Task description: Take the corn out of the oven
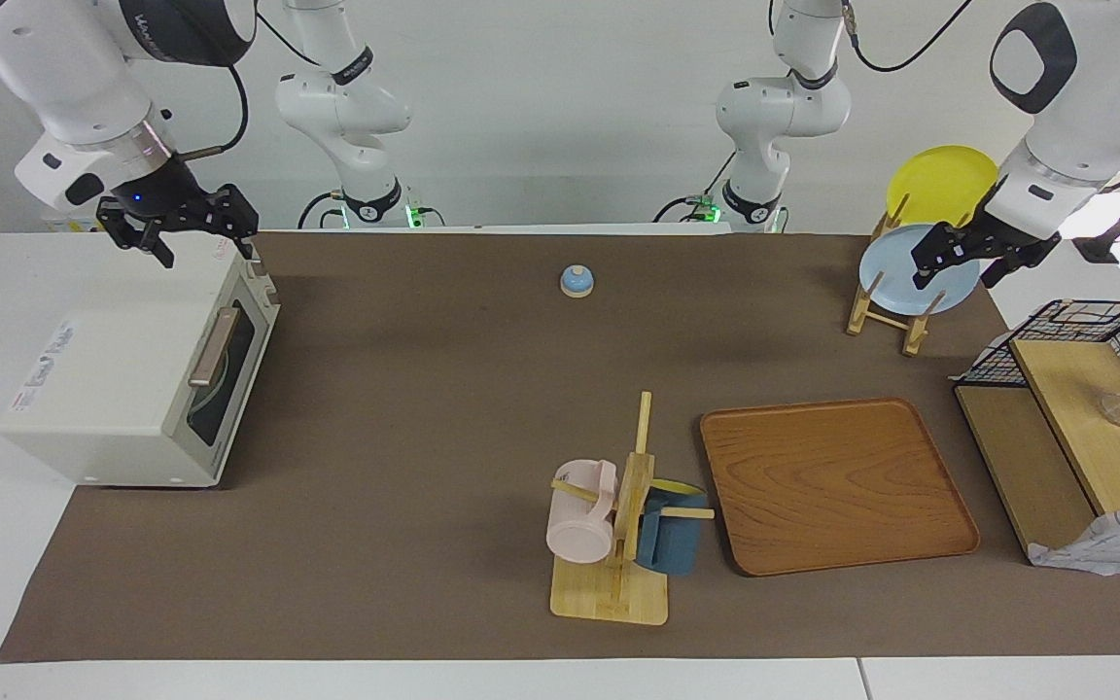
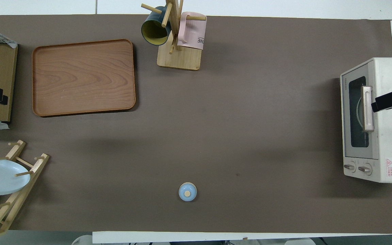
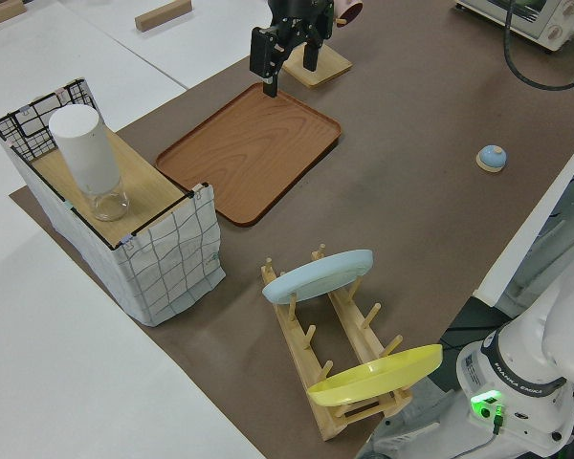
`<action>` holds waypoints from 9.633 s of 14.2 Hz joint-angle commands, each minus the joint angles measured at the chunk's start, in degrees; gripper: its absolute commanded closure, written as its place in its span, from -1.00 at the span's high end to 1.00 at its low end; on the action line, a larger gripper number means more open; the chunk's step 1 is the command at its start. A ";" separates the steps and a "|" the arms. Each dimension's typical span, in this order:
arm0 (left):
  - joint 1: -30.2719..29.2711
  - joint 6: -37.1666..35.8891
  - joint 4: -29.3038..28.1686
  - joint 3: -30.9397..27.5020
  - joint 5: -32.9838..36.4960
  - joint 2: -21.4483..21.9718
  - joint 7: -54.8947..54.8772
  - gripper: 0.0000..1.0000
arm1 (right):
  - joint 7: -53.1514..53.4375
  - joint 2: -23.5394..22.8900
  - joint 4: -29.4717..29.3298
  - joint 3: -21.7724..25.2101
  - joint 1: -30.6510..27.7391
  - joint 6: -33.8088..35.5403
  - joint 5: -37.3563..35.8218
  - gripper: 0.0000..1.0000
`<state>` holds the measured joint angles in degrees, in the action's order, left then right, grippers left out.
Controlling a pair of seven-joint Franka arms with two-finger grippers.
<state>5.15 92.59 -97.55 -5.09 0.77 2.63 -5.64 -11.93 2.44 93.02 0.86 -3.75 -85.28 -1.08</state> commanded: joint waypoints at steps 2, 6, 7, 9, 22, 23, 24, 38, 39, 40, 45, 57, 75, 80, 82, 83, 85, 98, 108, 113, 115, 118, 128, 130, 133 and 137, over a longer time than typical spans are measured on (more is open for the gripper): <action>-0.66 -0.39 0.60 0.61 0.37 -0.26 0.10 1.00 | 0.76 -0.60 -1.00 -0.51 -0.55 1.17 0.64 1.00; -0.66 -0.39 0.60 0.61 0.37 -0.26 0.10 1.00 | 0.42 -0.33 -0.56 -0.51 -0.90 0.73 0.55 1.00; -0.66 -0.39 0.60 0.52 0.37 -0.26 0.10 1.00 | -0.20 -0.24 -0.30 -0.60 -0.64 0.56 0.55 1.00; -0.66 -0.39 0.60 0.52 0.37 -0.26 0.10 1.00 | -0.47 0.02 1.10 -1.03 -0.11 -0.83 0.73 0.17; -0.66 -0.39 0.60 0.61 0.37 -0.26 0.10 1.00 | -2.84 -0.68 17.54 -0.86 -2.22 -18.95 -5.86 -1.00; -0.66 -0.39 0.52 0.52 0.37 -0.26 0.10 1.00 | -4.06 -0.68 17.72 -0.78 -2.31 -19.04 -5.86 -1.00; -0.66 -0.39 0.60 0.61 0.37 -0.26 0.10 1.00 | -4.51 -0.68 18.16 -0.78 -2.92 -19.13 -5.95 -1.00; -0.66 -0.39 0.60 0.52 0.37 -0.26 0.10 1.00 | 1.62 -4.01 25.28 -1.04 2.60 -30.71 -5.78 -1.00; -0.66 -0.39 0.52 0.61 0.37 -0.26 0.10 1.00 | 3.56 -5.85 25.28 -1.04 4.35 -32.56 -5.77 -1.00; -0.66 -0.39 0.52 0.61 0.37 -0.26 0.10 1.00 | 4.71 -7.52 25.37 -1.04 4.72 -34.84 -5.77 -1.00; -0.66 -0.39 0.60 0.61 0.37 -0.26 0.10 1.00 | 8.40 -13.95 25.37 -1.04 6.21 -42.68 -5.60 -1.00; -0.66 -0.39 0.60 0.61 0.37 -0.26 0.10 1.00 | 14.39 -8.60 20.01 -0.95 7.11 -27.67 -1.99 0.26; -0.66 -0.39 0.60 0.61 0.37 -0.26 0.10 1.00 | 4.98 -7.80 26.09 -1.21 4.78 -33.56 -8.66 -1.00; -0.66 -0.39 0.60 0.61 0.37 -0.26 0.10 1.00 | 26.99 -13.67 9.23 -1.30 23.75 -19.51 -8.94 -1.00; -0.66 -0.39 0.60 0.61 0.37 -0.26 0.10 1.00 | 40.77 -22.70 -3.48 -1.39 32.19 -13.36 -8.06 -1.00; -0.66 -0.39 0.60 0.61 0.37 -0.26 0.10 1.00 | 46.76 -28.57 -10.86 -1.56 35.71 -9.94 -7.10 -1.00; -0.66 -0.39 0.52 0.61 0.37 -0.26 0.10 1.00 | 56.44 -39.04 -25.11 -1.65 41.43 -6.57 -4.46 -1.00; 6.34 6.40 -14.27 2.37 -0.59 6.83 4.37 1.00 | 70.69 -39.99 -25.70 -2.01 41.57 -25.12 3.38 -0.11; 38.18 45.57 -20.67 2.37 -2.00 -12.90 46.50 1.00 | 30.66 -14.84 16.45 -1.92 16.25 -31.66 1.00 -1.00; 43.01 47.51 -12.24 2.19 -2.00 -23.63 51.59 0.94 | 23.26 -15.71 24.04 -2.01 10.70 -40.64 -1.29 -1.00; 43.11 47.25 -12.23 2.28 -1.91 -23.90 51.69 0.29 | 23.00 -16.41 25.54 -1.92 10.52 -43.55 -1.47 -1.00; 42.76 44.63 -11.54 2.11 -2.00 -23.90 56.94 -1.00 | 21.33 -16.68 25.72 -1.92 9.82 -43.13 -6.01 -1.00; 10.76 27.38 3.99 0.88 -0.86 -28.44 18.91 -1.00 | 18.89 -16.68 21.52 -2.01 9.56 -33.31 -15.79 -0.99; 9.98 27.12 6.32 0.88 -0.86 -30.76 16.38 -0.65 | 14.66 -16.59 18.00 -2.01 9.21 -29.17 -15.79 -0.99; 10.15 23.37 5.53 0.35 -0.95 -27.70 11.79 1.00 | 9.75 -13.44 15.26 -1.83 6.59 -22.92 -15.09 -0.99; 6.11 6.95 5.53 0.17 -0.95 -10.94 11.09 1.00 | 2.71 -9.22 15.26 -1.92 0.95 -20.81 -13.60 -0.77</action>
<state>13.34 107.07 -89.41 -4.85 -0.34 -19.40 7.16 -4.51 -7.30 107.67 -1.71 1.60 -105.02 -13.57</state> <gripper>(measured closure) 0.000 0.974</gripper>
